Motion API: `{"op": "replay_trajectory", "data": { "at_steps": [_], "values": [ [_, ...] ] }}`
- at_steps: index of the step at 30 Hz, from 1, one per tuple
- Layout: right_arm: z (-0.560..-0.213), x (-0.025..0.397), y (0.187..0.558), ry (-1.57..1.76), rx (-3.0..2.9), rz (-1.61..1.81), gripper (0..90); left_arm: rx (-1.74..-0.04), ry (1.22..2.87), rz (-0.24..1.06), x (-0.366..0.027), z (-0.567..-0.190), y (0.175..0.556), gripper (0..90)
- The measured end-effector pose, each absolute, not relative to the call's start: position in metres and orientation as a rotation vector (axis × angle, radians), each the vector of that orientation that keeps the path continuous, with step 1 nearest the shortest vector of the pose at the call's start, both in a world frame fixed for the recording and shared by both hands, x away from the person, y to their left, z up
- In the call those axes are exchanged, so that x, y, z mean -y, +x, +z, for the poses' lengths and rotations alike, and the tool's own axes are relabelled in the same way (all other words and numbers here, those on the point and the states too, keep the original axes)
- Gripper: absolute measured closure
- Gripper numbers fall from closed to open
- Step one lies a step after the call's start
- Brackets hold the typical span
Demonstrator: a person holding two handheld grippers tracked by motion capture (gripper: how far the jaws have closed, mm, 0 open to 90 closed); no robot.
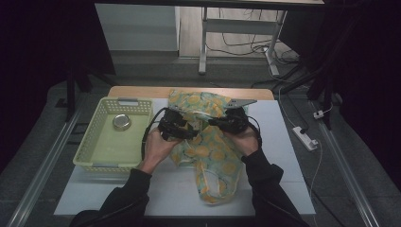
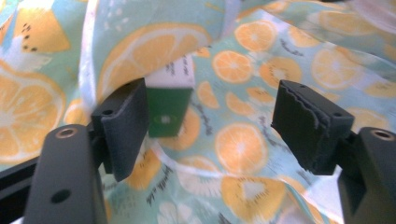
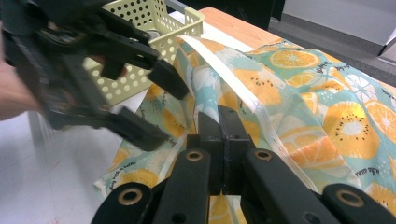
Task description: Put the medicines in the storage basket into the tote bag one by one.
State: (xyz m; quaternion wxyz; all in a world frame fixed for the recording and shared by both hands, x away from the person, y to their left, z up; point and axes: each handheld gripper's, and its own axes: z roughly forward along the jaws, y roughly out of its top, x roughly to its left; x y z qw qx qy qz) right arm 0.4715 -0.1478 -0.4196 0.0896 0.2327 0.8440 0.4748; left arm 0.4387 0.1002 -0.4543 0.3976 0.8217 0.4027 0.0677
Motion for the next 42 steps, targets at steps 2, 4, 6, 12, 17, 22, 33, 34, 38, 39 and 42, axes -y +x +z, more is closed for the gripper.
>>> {"op": "replay_trajectory", "data": {
  "at_steps": [2,4,6,12,17,22,33,34,38,39,42],
  "values": [
    [-0.420,0.148,0.472,0.693,-2.510,1.413,90.0,-1.005,2.078,0.155,-0.105,-0.452,0.435,25.1],
    [-0.420,0.147,0.472,0.694,-2.512,1.411,90.0,-0.997,2.077,0.154,-0.107,-0.449,0.430,23.7],
    [-0.421,0.147,0.471,0.693,-2.516,1.405,90.0,-0.991,2.078,0.155,-0.110,-0.447,0.427,22.3],
    [-0.421,0.147,0.472,0.692,-2.517,1.403,90.0,-0.991,2.054,0.154,-0.124,-0.445,0.422,18.3],
    [-0.420,0.148,0.472,0.695,-2.514,1.403,90.0,-0.993,2.051,0.163,-0.134,-0.444,0.422,12.2],
    [-0.421,0.147,0.472,0.694,-2.516,1.401,90.0,-1.002,2.046,0.184,-0.151,-0.443,0.420,7.8],
    [-0.421,0.147,0.472,0.693,-2.517,1.402,90.0,-1.033,2.085,0.283,-0.183,-0.441,0.417,0.2],
    [-0.421,0.147,0.472,0.692,-2.517,1.403,90.0,-1.042,2.076,0.289,-0.188,-0.441,0.417,0.2],
    [-0.422,0.147,0.472,0.692,-2.517,1.405,90.0,-1.105,2.071,0.320,-0.212,-0.443,0.419,0.1],
    [-0.422,0.147,0.472,0.692,-2.517,1.406,90.0,-1.118,2.074,0.332,-0.216,-0.444,0.419,0.1],
    [-0.422,0.147,0.472,0.694,-2.519,1.403,90.0,-1.143,2.067,0.334,-0.227,-0.446,0.421,0.0]
  ]
}}
